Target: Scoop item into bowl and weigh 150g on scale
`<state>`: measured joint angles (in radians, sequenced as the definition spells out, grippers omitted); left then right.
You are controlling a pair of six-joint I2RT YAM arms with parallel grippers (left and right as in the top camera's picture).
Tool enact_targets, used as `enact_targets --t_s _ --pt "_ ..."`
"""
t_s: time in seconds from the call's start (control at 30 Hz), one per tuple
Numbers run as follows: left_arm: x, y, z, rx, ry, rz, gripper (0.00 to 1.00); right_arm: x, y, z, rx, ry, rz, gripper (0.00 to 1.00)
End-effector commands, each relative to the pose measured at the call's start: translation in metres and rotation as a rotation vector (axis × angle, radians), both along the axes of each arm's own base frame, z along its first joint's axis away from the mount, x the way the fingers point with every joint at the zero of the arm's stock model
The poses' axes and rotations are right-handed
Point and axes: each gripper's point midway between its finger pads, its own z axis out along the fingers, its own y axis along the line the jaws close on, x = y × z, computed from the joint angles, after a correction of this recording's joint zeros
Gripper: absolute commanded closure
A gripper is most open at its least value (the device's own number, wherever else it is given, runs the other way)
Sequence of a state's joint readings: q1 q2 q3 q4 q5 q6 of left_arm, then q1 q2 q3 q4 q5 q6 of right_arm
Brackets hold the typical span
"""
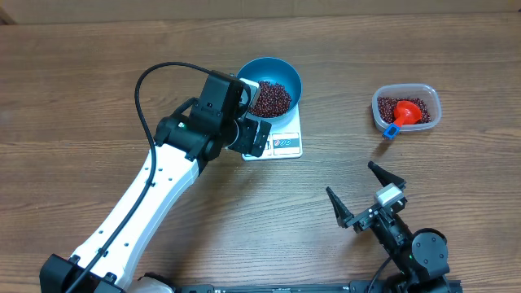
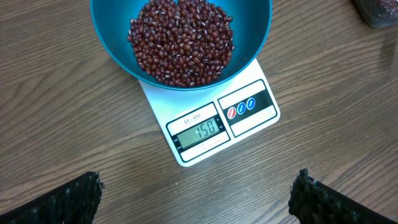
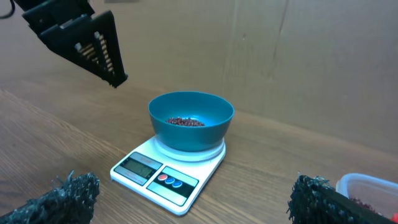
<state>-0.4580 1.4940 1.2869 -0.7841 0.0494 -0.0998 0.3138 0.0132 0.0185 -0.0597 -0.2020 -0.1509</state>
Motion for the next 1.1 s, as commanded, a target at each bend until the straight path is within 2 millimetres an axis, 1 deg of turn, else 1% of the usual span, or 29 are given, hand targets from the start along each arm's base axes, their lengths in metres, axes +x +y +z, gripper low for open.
enact_targets --t_s 0.0,0.83,0.97,1.03,1.07 --pt "-0.001 -0.002 0.003 -0.004 -0.011 -0.022 0.0 0.001 -0.002 -0.004 -0.001 0.003 -0.013 0.0" --pt "-0.002 -0.002 0.003 -0.006 -0.009 -0.023 0.0 0.001 -0.002 -0.003 -0.001 0.002 -0.013 0.0" --pt "-0.008 0.0 0.003 0.01 0.004 -0.023 0.0 0.001 -0.002 -0.003 -0.001 0.002 -0.013 0.0" --pt "-0.013 0.001 0.007 0.011 0.004 -0.029 0.0 0.001 -0.002 -0.003 -0.001 0.002 -0.013 0.0" --pt "-0.017 0.003 0.012 0.008 -0.001 -0.03 0.0 0.001 -0.002 -0.003 -0.001 0.002 -0.013 0.0"
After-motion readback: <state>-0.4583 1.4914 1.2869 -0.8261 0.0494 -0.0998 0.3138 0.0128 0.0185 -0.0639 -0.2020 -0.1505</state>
